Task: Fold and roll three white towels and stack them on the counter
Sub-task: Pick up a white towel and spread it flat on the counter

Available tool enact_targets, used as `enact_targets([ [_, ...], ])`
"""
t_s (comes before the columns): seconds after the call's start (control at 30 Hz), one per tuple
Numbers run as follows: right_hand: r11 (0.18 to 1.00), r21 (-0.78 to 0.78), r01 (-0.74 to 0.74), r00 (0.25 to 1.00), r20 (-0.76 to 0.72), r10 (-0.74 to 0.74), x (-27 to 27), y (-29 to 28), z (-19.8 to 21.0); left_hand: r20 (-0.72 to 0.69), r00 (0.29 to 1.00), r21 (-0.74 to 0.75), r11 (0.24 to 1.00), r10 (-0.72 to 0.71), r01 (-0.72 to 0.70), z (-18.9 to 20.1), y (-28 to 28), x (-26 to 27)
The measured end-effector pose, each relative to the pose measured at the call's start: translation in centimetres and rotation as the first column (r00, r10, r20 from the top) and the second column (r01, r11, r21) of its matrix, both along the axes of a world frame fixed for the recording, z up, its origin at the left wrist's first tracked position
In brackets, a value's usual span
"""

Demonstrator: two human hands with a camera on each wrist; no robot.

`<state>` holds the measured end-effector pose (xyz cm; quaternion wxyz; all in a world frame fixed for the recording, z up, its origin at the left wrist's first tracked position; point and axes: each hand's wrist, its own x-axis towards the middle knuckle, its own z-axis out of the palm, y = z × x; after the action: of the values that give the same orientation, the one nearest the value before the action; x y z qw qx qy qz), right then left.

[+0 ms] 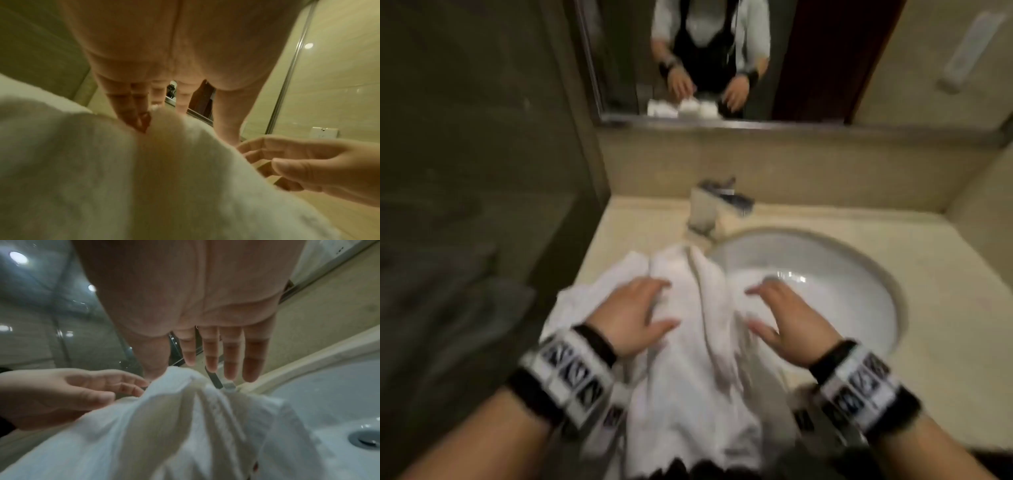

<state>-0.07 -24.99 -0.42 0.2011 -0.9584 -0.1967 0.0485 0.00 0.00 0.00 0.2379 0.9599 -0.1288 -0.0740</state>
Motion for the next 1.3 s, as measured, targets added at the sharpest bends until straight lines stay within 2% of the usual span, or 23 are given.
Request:
enact_targets([
  [0.07,0.996,0.065,0.058,0.993,-0.11,-0.051,0.9,1.2,-1.1,-0.024,0.999,0.014,0.999,0.046,-0.046,-1.1,-0.5,1.3],
  [0.2,0.992,0.056,0.109,0.964,-0.248,-0.092,0.1,3.4,-3.2,-0.139,0.983,-0.034,0.991,0.121,-0.127,-2.3,-1.1,2.2],
  [0.27,0.985,0.107,0.137,0.964,-0.242,-0.107,-0.4,3.9,-3.7,-0.12,0.991,-0.077,0.995,0.055,-0.064,-2.2,-0.9,2.6],
  [0.33,0.953,0.26,0.158,0.964,-0.248,-0.093,-0.8,4.7,-3.3,-0.097,0.995,-0.236,0.972,-0.009,-0.014,-0.9,-1.0,3.2],
  [0.43,0.896,0.432,0.104,0.977,-0.215,-0.01,-1.3,6.3,-2.4,-0.07,0.98,-0.542,0.832,-0.186,0.119,2.6,-2.8,3.3],
  [0.5,0.866,0.485,0.12,0.988,-0.147,-0.055,-1.4,7.3,-1.8,-0.031,0.95,-0.573,0.785,-0.311,0.238,4.7,-4.4,3.2],
  [0.57,0.844,0.478,0.242,0.97,-0.141,-0.199,-1.4,7.7,-0.8,-0.001,0.922,-0.519,0.788,-0.388,0.331,6.0,-5.5,3.0],
  [0.63,0.824,0.472,0.315,0.949,-0.165,-0.268,-1.4,7.2,0.2,-0.002,0.91,-0.556,0.757,-0.415,0.344,6.3,-5.4,3.1],
  [0.7,0.78,0.547,0.304,0.953,-0.179,-0.246,-1.5,5.9,1.5,0.011,0.924,-0.622,0.721,-0.382,0.305,6.1,-4.2,3.1],
  [0.73,0.746,0.588,0.314,0.949,-0.187,-0.252,-1.5,5.0,2.4,0.043,0.936,-0.588,0.749,-0.348,0.306,5.6,-3.5,3.3],
  [0.77,0.7,0.631,0.333,0.942,-0.195,-0.273,-1.5,4.2,3.2,0.059,0.943,-0.499,0.808,-0.327,0.312,5.0,-2.7,3.3],
  [0.83,0.584,0.722,0.371,0.918,-0.189,-0.349,-1.5,2.0,5.1,-0.025,0.936,-0.287,0.9,-0.35,0.329,3.8,-2.1,2.9],
  [0.9,0.478,0.804,0.353,0.916,-0.192,-0.352,-1.5,-0.4,6.9,-0.101,0.903,-0.154,0.903,-0.418,0.401,2.8,-3.4,2.3],
  [1.0,0.428,0.854,0.297,0.931,-0.158,-0.33,-2.1,-4.2,9.3,-0.022,0.9,-0.042,0.9,-0.436,0.435,2.7,-7.8,1.9],
  [1.07,0.399,0.869,0.292,0.915,-0.132,-0.382,-3.1,-8.0,10.4,-0.026,0.903,-0.12,0.898,-0.428,0.423,3.6,-11.7,1.6],
  [1.17,0.341,0.89,0.302,0.88,-0.123,-0.459,-5.0,-14.7,11.7,-0.046,0.875,-0.293,0.844,-0.483,0.45,5.2,-18.5,1.1],
  [1.3,0.319,0.877,0.358,0.832,-0.145,-0.535,-8.2,-24.8,13.0,-0.131,0.823,-0.4,0.789,-0.553,0.467,5.4,-29.0,-0.4],
])
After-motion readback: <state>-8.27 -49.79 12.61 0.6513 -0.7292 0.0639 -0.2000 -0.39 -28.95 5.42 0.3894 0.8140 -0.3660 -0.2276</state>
